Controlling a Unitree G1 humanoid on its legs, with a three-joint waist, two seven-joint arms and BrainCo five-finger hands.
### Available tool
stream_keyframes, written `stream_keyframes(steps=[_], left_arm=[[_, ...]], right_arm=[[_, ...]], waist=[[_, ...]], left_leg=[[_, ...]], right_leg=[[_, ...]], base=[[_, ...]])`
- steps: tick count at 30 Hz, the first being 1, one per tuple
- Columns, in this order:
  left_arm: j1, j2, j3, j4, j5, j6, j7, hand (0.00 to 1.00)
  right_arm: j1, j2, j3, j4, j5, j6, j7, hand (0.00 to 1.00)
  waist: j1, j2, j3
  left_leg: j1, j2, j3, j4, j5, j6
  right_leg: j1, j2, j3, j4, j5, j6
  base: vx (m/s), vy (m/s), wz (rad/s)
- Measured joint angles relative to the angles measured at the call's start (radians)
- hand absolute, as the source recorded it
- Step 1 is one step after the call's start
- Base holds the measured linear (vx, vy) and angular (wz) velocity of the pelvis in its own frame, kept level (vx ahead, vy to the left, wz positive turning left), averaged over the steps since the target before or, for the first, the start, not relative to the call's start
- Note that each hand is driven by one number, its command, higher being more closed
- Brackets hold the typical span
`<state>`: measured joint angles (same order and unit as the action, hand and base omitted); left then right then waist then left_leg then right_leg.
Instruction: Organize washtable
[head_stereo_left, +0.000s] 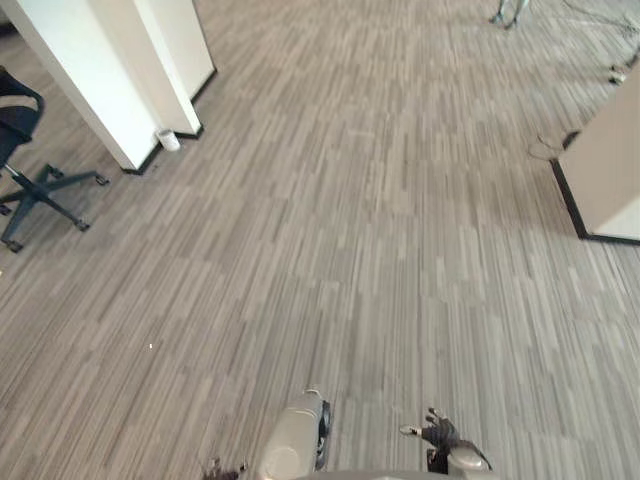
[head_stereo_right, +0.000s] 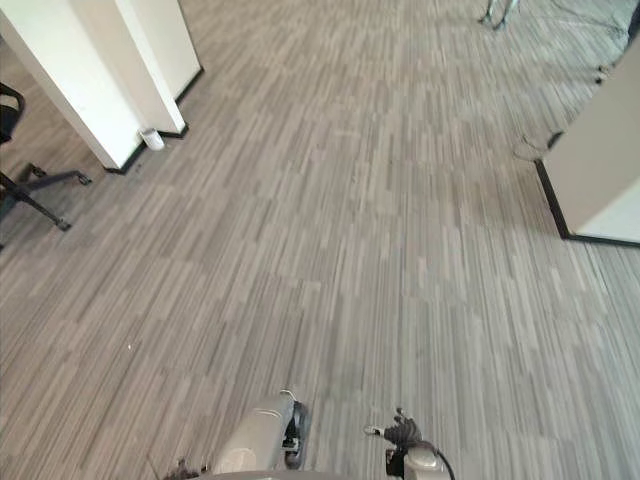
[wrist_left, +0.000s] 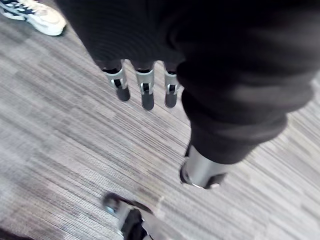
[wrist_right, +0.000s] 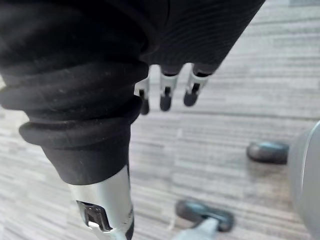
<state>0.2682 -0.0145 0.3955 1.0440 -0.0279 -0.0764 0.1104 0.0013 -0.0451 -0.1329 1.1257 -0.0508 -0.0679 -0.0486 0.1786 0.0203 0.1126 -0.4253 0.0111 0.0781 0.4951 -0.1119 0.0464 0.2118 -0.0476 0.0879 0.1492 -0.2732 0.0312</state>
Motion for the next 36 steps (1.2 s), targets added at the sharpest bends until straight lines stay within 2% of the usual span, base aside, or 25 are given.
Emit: stream_keyframes(steps=[1,2,3,5,6,7,8,9,11,12,16,17,18,20,21,22,23,24,26,27,30,32,34,35,36], left_arm=[[0.008,0.001,0.004,0.017,0.000,0.006,0.000,0.00],[0.018,0.021,0.001,0.026,-0.001,0.007,-0.001,0.00],[0.026,0.029,-0.008,0.026,-0.001,0.007,0.000,0.00],[0.025,0.045,-0.036,0.024,-0.001,0.007,-0.001,0.00],[0.025,0.046,-0.046,0.024,-0.001,0.007,-0.002,0.00],[0.020,0.046,-0.053,0.024,0.000,0.008,-0.004,0.00],[0.009,0.051,-0.064,0.025,0.000,0.009,-0.002,0.00],[-0.003,0.059,-0.082,0.026,0.000,0.014,-0.003,0.00],[-0.035,0.078,-0.109,0.025,0.004,0.014,-0.005,0.00],[-0.058,0.077,-0.109,0.023,0.003,0.013,-0.004,0.00],[-0.094,0.071,-0.102,0.004,0.004,0.012,0.001,0.00],[-0.092,0.064,-0.083,0.004,0.007,0.012,0.001,0.00],[-0.084,0.049,-0.076,0.007,0.013,0.013,0.003,0.00],[-0.080,0.039,-0.071,0.011,0.021,0.011,0.000,0.00],[-0.101,0.028,-0.047,0.006,0.021,0.012,-0.006,0.00],[-0.114,0.021,-0.032,0.002,0.021,0.012,-0.006,0.00],[-0.114,0.010,-0.013,0.005,0.020,0.012,0.001,0.00],[-0.095,0.021,-0.012,0.007,0.019,0.013,0.001,0.00],[-0.097,0.018,-0.022,-0.003,0.018,0.004,-0.001,0.00],[-0.092,0.019,-0.044,-0.004,0.018,0.002,-0.001,0.00],[-0.061,0.027,-0.054,-0.023,0.000,0.001,0.000,0.00],[-0.043,0.027,-0.073,-0.024,-0.002,0.002,0.000,0.00],[-0.038,0.016,-0.087,-0.024,-0.003,0.001,-0.001,0.00],[-0.027,-0.004,-0.091,-0.024,-0.005,0.000,-0.001,0.00],[-0.021,-0.014,-0.091,-0.024,-0.006,0.000,-0.001,0.00]], right_arm=[[0.008,0.009,-0.003,0.003,0.000,-0.001,0.003,0.00],[0.022,0.013,-0.028,0.010,0.000,-0.003,0.007,0.00],[0.026,0.011,-0.040,0.007,0.000,0.001,0.008,0.00],[0.036,0.003,-0.058,0.012,0.000,-0.001,0.008,0.00],[0.040,0.001,-0.065,0.011,0.000,-0.001,0.008,0.00],[0.050,-0.004,-0.080,0.006,0.002,-0.004,0.010,0.00],[0.052,-0.002,-0.097,-0.007,0.002,-0.006,0.009,0.00],[0.051,0.003,-0.104,-0.015,0.002,-0.014,0.009,0.00],[0.049,0.010,-0.107,-0.031,0.003,-0.028,0.011,0.00],[0.050,0.011,-0.110,-0.036,0.003,-0.034,0.010,0.00],[0.051,0.015,-0.136,-0.059,0.009,-0.031,0.008,0.00],[0.050,0.019,-0.148,-0.063,0.012,-0.030,0.008,0.00],[0.051,0.016,-0.148,-0.077,0.011,-0.031,0.008,0.00],[0.051,0.025,-0.142,-0.070,0.000,-0.028,0.007,0.00],[0.039,0.018,-0.145,-0.065,0.000,-0.019,0.006,0.00],[0.040,0.013,-0.146,-0.059,0.003,-0.020,0.005,0.00],[0.039,0.013,-0.146,-0.074,0.013,-0.023,0.011,0.00],[0.056,0.019,-0.139,-0.081,0.017,-0.022,0.004,0.00],[0.051,-0.006,-0.140,-0.062,0.009,-0.009,0.005,0.00],[0.047,-0.003,-0.138,-0.029,0.009,-0.009,0.005,0.00],[0.033,-0.001,-0.120,-0.010,0.010,0.001,0.005,0.00],[0.022,-0.001,-0.117,-0.012,0.009,0.004,0.005,0.00],[0.029,-0.021,-0.103,-0.008,0.009,0.006,0.004,0.00],[0.032,-0.041,-0.084,0.006,0.005,0.008,0.005,0.00],[0.031,-0.051,-0.072,0.013,0.000,0.008,0.005,0.00]], waist=[[-0.003,-0.020,-0.011],[-0.019,-0.022,-0.016],[-0.030,-0.032,-0.016],[-0.050,-0.043,-0.012],[-0.058,-0.040,-0.010],[-0.064,-0.030,0.000],[-0.075,-0.034,0.004],[-0.089,-0.032,0.005],[-0.118,-0.028,0.005],[-0.118,-0.028,0.004],[-0.115,-0.035,0.010],[-0.121,-0.033,0.009],[-0.143,0.001,-0.004],[-0.153,0.021,-0.037],[-0.140,0.026,-0.033],[-0.138,0.019,-0.026],[-0.137,0.018,-0.015],[-0.149,0.013,-0.013],[-0.123,0.053,0.002],[-0.110,0.030,0.018],[-0.105,-0.009,0.039],[-0.102,-0.002,0.047],[-0.077,0.030,0.049],[-0.045,0.054,0.048],[-0.031,0.063,0.043]], left_leg=[[0.021,-0.027,0.013,-0.012,-0.018,0.006],[0.063,-0.055,0.016,-0.022,-0.042,0.031],[0.124,-0.085,0.023,-0.046,-0.061,0.048],[0.235,-0.121,0.012,-0.096,-0.085,0.069],[0.276,-0.128,0.004,-0.115,-0.093,0.074],[0.360,-0.130,-0.010,-0.157,-0.105,0.080],[0.442,-0.127,-0.029,-0.198,-0.117,0.090],[0.493,-0.121,-0.051,-0.221,-0.123,0.098],[0.555,-0.089,-0.088,-0.234,-0.169,0.089],[0.565,-0.082,-0.096,-0.235,-0.186,0.082],[0.626,-0.079,-0.125,-0.266,-0.260,0.040],[0.682,-0.064,-0.137,-0.292,-0.287,0.017],[0.738,-0.006,-0.164,-0.304,-0.308,-0.022],[0.727,0.058,-0.219,-0.219,-0.309,-0.034],[0.680,0.070,-0.247,-0.123,-0.249,-0.090],[0.654,0.050,-0.266,-0.062,-0.185,-0.085],[0.607,0.021,-0.266,0.104,-0.041,-0.087],[0.543,0.037,-0.209,0.303,-0.008,-0.083],[0.446,0.142,-0.096,0.496,-0.113,-0.043],[0.377,0.145,-0.069,0.538,-0.155,-0.026],[0.222,0.086,-0.084,0.431,-0.211,-0.083],[0.141,0.031,-0.103,0.233,-0.212,-0.096],[0.070,-0.026,-0.120,-0.095,-0.099,-0.133],[0.040,-0.029,-0.128,-0.195,0.009,-0.164],[0.034,-0.025,-0.129,-0.220,0.045,-0.174]], right_leg=[[-0.024,-0.028,0.004,0.077,-0.029,0.031],[-0.108,-0.036,0.034,0.320,-0.039,0.076],[-0.188,-0.036,0.101,0.565,0.023,0.190],[-0.261,-0.046,0.102,0.798,0.158,0.228],[-0.280,-0.058,0.070,0.851,0.168,0.202],[-0.314,-0.075,0.003,0.921,0.164,0.148],[-0.344,-0.074,-0.064,0.939,0.119,0.085],[-0.360,-0.064,-0.108,0.905,0.078,0.051],[-0.397,-0.013,-0.187,0.638,0.014,0.048],[-0.424,0.000,-0.205,0.491,0.021,0.044],[-0.519,0.014,-0.222,0.008,0.197,0.032],[-0.525,0.016,-0.224,-0.034,0.233,0.008],[-0.519,0.055,-0.262,0.002,0.317,-0.042],[-0.499,0.114,-0.282,0.023,0.426,-0.110],[-0.502,0.139,-0.286,0.066,0.383,-0.129],[-0.523,0.128,-0.293,0.134,0.352,-0.149],[-0.531,0.141,-0.303,0.176,0.307,-0.136],[-0.404,0.162,-0.294,0.016,0.317,-0.168],[-0.295,0.220,-0.249,-0.025,0.270,-0.184],[-0.235,0.214,-0.223,-0.032,0.241,-0.187],[-0.147,0.185,-0.161,-0.033,0.166,-0.171],[-0.104,0.168,-0.128,-0.029,0.114,-0.156],[-0.050,0.153,-0.089,-0.038,0.057,-0.151],[-0.018,0.154,-0.057,-0.055,0.027,-0.139],[0.001,0.155,-0.043,-0.059,0.009,-0.131]], base=[[0.44,0.194,-0.13],[0.51,0.219,0.22],[0.44,0.161,0.30],[0.38,0.124,0.29],[0.41,0.109,0.23],[0.41,0.089,0.07],[0.40,0.079,0.11],[0.39,0.037,0.26],[0.42,-0.031,0.50],[0.44,-0.074,0.45],[0.45,-0.111,0.19],[0.67,-0.212,0.45],[0.90,-0.281,0.57],[1.01,-0.313,0.32],[0.82,-0.284,-0.09],[0.71,-0.333,-0.39],[0.53,-0.315,-0.27],[0.52,-0.301,-0.30],[0.57,-0.191,-0.35],[0.58,-0.150,-0.49],[0.54,-0.107,-0.48],[0.44,0.020,-0.37],[0.49,0.135,-0.41],[0.47,0.158,-0.58],[0.53,0.197,-0.67]])
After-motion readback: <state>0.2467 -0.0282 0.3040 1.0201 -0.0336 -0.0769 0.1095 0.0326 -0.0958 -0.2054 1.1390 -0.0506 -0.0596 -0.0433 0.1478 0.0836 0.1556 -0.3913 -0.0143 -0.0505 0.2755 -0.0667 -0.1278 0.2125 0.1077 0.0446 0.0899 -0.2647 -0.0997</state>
